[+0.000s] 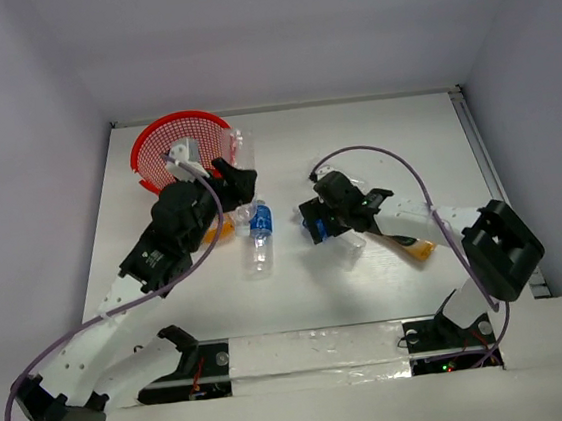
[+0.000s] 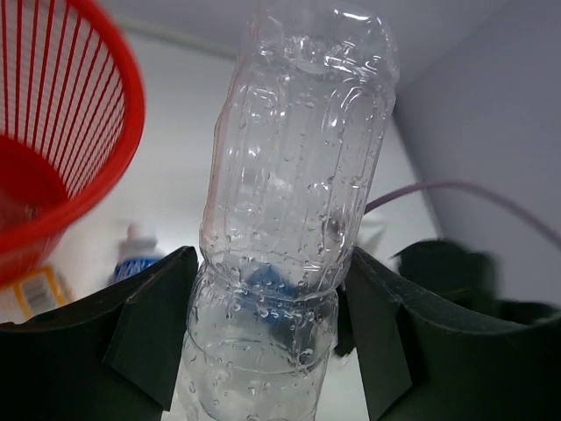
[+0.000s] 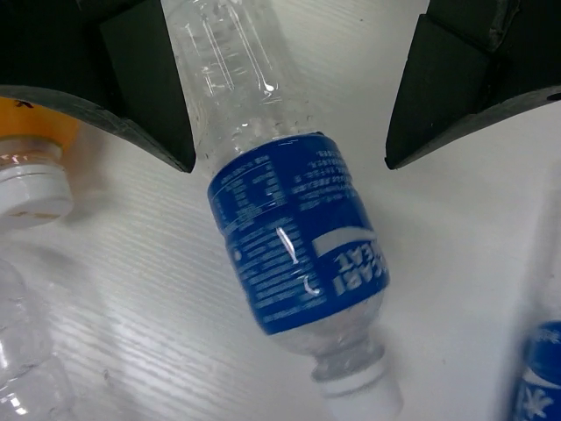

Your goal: Put the plastic bottles in the bin

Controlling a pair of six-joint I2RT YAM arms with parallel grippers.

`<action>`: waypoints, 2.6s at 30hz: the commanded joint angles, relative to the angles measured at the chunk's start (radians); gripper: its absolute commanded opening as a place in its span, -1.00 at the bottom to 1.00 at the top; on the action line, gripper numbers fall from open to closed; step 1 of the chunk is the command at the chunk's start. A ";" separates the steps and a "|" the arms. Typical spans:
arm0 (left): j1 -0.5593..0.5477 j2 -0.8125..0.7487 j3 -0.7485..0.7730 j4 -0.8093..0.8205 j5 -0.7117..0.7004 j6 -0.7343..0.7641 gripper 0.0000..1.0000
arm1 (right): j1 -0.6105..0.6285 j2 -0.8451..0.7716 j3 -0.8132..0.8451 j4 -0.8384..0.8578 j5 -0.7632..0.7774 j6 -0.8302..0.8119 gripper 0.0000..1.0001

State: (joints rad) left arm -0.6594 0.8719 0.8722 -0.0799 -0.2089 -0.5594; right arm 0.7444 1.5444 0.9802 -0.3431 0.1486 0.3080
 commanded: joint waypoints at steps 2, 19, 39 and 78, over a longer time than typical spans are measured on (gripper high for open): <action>0.024 0.088 0.248 0.025 -0.012 0.098 0.06 | 0.003 0.069 0.046 -0.056 -0.076 -0.067 0.90; 0.293 0.347 0.380 0.311 -0.297 0.315 0.10 | 0.003 0.019 0.061 -0.043 -0.046 -0.043 0.19; 0.360 0.423 0.195 0.566 -0.336 0.380 0.80 | 0.033 -0.359 0.135 0.271 -0.360 0.037 0.16; 0.360 -0.268 -0.237 -0.072 0.287 -0.010 0.02 | 0.147 0.548 1.100 0.523 -0.104 0.172 0.92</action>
State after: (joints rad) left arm -0.3012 0.5674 0.6636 -0.1837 -0.0048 -0.5659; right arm 0.8917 2.2311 2.1162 0.0986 -0.0067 0.5156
